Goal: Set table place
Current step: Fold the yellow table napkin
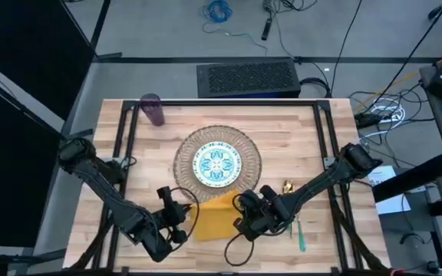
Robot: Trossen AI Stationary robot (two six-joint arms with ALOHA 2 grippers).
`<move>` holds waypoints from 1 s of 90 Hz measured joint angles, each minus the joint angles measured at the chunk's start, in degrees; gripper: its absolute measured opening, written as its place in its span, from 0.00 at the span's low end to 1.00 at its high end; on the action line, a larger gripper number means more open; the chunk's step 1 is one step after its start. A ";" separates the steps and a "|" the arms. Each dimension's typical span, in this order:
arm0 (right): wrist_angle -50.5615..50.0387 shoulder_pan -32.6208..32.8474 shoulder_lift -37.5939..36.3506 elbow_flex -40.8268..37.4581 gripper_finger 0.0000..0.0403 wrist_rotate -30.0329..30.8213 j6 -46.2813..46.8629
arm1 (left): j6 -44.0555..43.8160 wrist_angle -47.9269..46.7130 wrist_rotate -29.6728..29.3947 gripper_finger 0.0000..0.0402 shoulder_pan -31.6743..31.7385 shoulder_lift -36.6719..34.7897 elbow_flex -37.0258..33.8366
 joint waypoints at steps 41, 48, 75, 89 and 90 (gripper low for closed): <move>0.29 -3.24 1.35 -0.02 0.00 -1.14 -3.15 | -3.87 1.03 -0.09 0.00 1.67 0.00 -6.22; 0.95 -3.54 2.38 -0.02 0.00 -1.33 -3.44 | -4.04 1.09 -0.40 0.00 1.95 0.00 -6.87; 2.26 -4.18 5.28 -0.02 0.00 -2.38 -3.52 | -3.97 4.94 -0.63 0.00 2.73 0.00 -9.74; 2.01 -4.31 5.40 -0.02 0.00 -2.02 -3.70 | -3.93 4.98 -1.88 0.00 3.10 0.00 -9.77; 1.97 -4.31 5.40 -0.02 0.00 -1.99 -3.76 | -3.93 4.97 -1.99 0.00 3.10 0.00 -9.77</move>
